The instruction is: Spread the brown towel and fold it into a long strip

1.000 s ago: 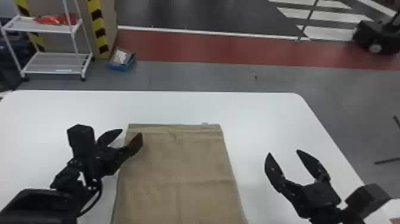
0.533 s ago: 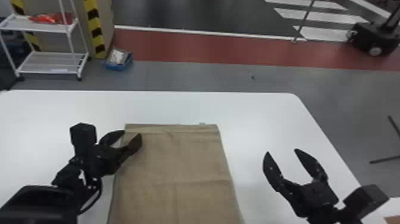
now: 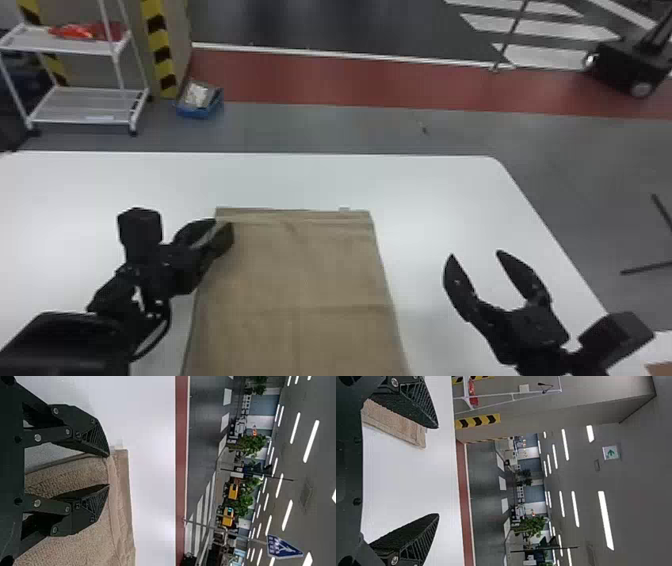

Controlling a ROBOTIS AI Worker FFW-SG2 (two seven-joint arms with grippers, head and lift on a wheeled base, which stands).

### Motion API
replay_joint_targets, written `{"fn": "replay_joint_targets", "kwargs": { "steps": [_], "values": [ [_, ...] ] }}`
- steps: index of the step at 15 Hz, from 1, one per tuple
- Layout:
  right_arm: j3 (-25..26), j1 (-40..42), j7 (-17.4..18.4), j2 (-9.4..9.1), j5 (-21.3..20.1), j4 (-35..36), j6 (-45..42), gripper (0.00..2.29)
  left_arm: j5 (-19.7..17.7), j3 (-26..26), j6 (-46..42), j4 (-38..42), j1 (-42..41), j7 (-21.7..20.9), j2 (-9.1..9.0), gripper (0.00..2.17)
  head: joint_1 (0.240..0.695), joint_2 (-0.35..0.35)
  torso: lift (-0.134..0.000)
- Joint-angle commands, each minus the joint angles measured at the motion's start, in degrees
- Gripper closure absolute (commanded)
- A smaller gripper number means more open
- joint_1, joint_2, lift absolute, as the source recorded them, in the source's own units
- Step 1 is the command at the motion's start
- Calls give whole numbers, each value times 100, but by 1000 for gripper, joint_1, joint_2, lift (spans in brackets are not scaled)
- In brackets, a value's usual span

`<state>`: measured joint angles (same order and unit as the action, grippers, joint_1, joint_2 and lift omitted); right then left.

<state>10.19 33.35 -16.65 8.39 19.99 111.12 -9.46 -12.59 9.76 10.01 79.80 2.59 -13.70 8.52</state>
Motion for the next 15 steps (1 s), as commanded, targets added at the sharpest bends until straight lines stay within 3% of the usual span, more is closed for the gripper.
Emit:
{"fn": "replay_joint_targets", "kwargs": {
  "steps": [1, 2, 5, 10, 13, 15],
  "values": [
    [-9, -22, -5, -4, 32, -38, -7, 90, 38, 9, -2, 0, -4, -10, 0, 761, 695, -167, -123],
    [-9, -22, 4, -4, 32, -47, -7, 90, 29, 0, -2, 9, -22, 8, 9, 1133, 695, -169, -123],
    [-9, -30, 4, -12, 40, -56, -7, 90, 38, -44, -73, 115, -119, 34, 18, 1470, 695, -167, -123],
    [-17, -22, 4, -21, 40, -47, 28, 90, 169, -97, -336, 1055, -628, 210, 70, 1470, 695, -160, -123],
    [-26, -22, 4, -21, 40, -38, 81, 90, 574, -114, -108, 2154, -1208, 351, 97, 1470, 695, -164, -123],
    [-35, -22, 4, -12, 40, -29, 116, 90, 653, -79, 296, 3015, -1665, 333, 176, 1470, 695, -172, -123]
  ]
}}
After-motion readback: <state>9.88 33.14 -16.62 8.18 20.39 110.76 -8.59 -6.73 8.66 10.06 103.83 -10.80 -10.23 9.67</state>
